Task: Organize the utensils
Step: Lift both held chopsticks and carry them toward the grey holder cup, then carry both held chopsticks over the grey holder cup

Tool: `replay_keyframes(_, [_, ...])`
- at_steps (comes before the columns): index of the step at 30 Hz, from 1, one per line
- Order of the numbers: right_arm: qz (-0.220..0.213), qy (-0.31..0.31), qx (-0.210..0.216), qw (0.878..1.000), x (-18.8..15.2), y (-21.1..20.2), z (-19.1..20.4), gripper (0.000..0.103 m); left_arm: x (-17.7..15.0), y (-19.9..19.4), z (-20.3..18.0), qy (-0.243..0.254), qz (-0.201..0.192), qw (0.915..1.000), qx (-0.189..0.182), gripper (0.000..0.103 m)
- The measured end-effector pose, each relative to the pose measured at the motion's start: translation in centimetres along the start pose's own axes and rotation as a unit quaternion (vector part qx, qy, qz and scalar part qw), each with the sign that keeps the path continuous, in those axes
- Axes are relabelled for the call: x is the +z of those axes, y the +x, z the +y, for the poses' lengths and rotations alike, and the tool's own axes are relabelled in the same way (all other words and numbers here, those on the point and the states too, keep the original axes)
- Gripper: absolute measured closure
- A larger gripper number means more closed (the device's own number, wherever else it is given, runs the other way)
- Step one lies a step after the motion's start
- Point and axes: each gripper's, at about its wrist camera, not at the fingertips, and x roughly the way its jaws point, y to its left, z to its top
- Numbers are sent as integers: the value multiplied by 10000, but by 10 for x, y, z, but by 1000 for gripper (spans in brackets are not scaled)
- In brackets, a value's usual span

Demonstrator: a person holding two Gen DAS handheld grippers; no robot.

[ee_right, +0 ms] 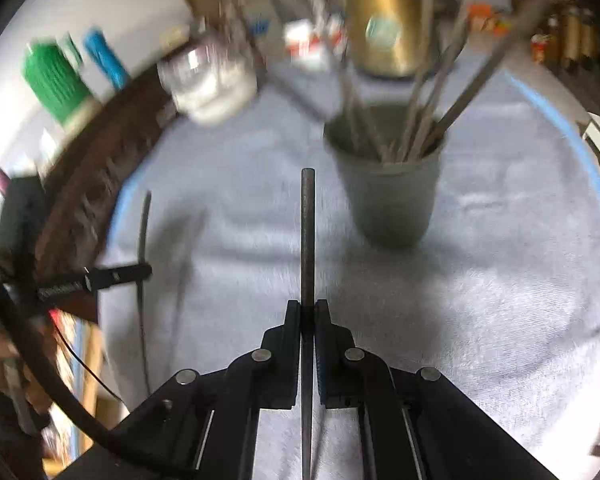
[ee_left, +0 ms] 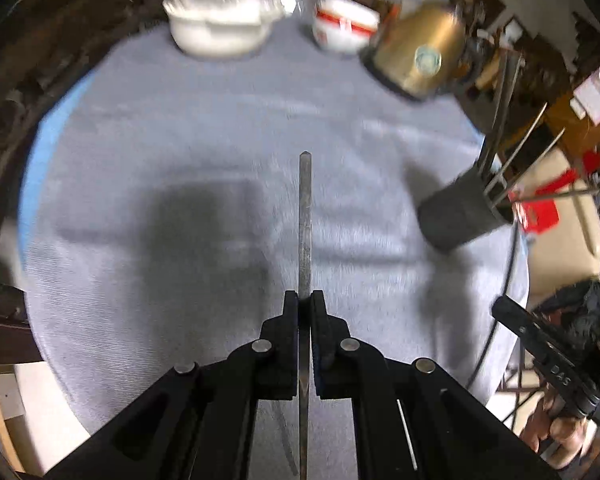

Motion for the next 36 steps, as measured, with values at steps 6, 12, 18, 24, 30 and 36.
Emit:
replay_keyframes(6, [-951, 433, 147, 9944, -13, -37, -13, 96, -1, -20, -16, -19, -726, 9973, 46, 97])
replay_keyframes(12, [-1929, 629, -96, 9792, -16, -70, -17, 96, -1, -39, -18, 1, -1454, 9892, 161, 97])
replay_keyframes(18, [-2728, 740, -528, 9578, -14, -91, -24, 96, 5, -42, -20, -164, -2118, 9766, 325, 97])
replay_keyframes(24, [-3096, 679, -870, 9445, -5, -94, -29, 96, 15, -40, -21, -331, -2613, 9639, 387, 97])
replay_keyframes(30, [-3247, 553, -1118, 9376, 1, -81, -31, 96, 15, -34, -29, -105, -2959, 9536, 541, 97])
replay_keyframes(36, [-3076, 463, -1223, 9425, -9, -69, -31, 96, 6, -30, -27, 31, -3074, 9493, 653, 97])
